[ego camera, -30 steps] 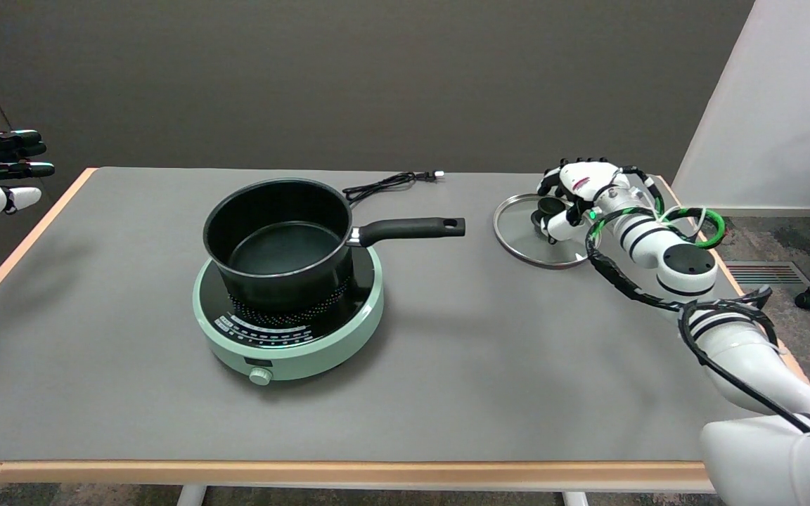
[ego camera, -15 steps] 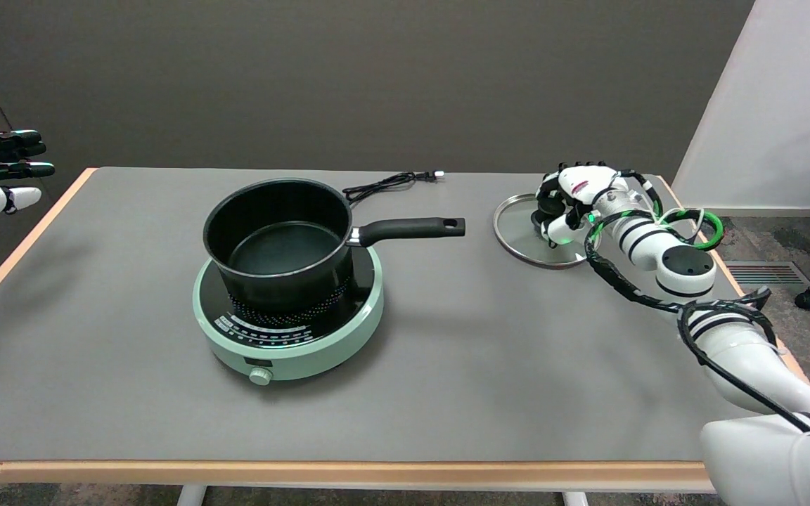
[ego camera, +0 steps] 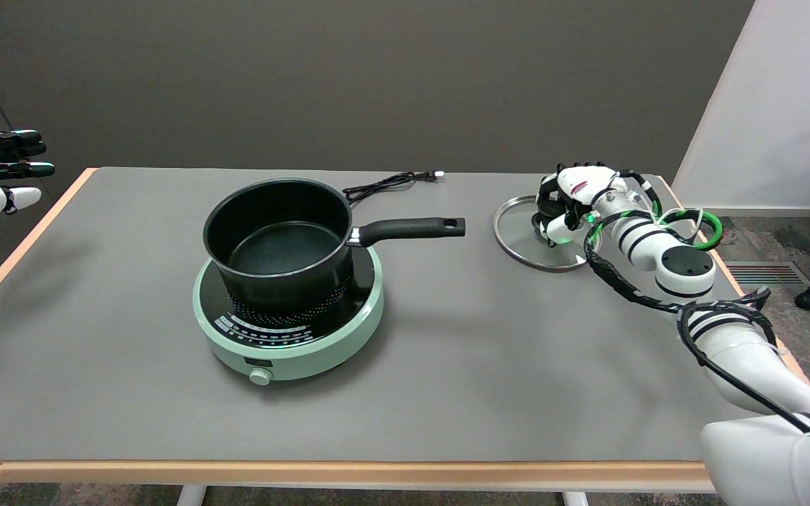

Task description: Pick up the pot lid.

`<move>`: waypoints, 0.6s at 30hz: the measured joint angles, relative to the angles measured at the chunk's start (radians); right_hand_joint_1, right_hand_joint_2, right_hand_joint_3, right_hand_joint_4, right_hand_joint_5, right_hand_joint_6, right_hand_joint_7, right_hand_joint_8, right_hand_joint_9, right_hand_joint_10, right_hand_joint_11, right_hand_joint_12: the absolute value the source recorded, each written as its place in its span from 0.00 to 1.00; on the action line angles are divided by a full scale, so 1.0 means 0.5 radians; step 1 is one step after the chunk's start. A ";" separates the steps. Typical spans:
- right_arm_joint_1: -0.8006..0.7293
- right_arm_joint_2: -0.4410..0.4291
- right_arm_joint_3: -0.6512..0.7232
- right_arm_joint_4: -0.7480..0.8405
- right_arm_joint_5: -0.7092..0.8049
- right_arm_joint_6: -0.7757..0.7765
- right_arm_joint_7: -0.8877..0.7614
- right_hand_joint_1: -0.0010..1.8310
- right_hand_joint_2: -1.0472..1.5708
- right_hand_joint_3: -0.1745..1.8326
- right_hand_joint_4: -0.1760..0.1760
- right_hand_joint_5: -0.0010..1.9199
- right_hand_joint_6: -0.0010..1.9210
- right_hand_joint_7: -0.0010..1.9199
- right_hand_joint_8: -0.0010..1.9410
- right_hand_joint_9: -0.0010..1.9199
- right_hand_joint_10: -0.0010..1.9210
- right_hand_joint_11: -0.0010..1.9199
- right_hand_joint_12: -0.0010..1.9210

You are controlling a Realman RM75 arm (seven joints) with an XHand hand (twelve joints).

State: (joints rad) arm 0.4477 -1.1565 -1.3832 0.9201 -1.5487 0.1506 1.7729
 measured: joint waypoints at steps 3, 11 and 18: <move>-0.004 0.000 -0.002 0.006 0.000 0.000 0.000 0.58 0.71 0.51 1.00 0.39 0.43 0.49 0.28 0.44 0.41 0.30 0.85; -0.024 0.001 -0.009 0.034 0.000 -0.002 0.000 0.73 0.78 0.28 1.00 0.37 0.49 0.43 0.68 0.43 0.58 0.27 0.92; -0.046 0.002 -0.013 0.065 -0.005 -0.005 -0.001 0.73 0.77 0.30 1.00 0.34 0.54 0.44 0.67 0.41 0.67 0.27 0.94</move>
State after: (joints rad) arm 0.4246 -1.1558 -1.3895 0.9526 -1.5514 0.1481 1.7723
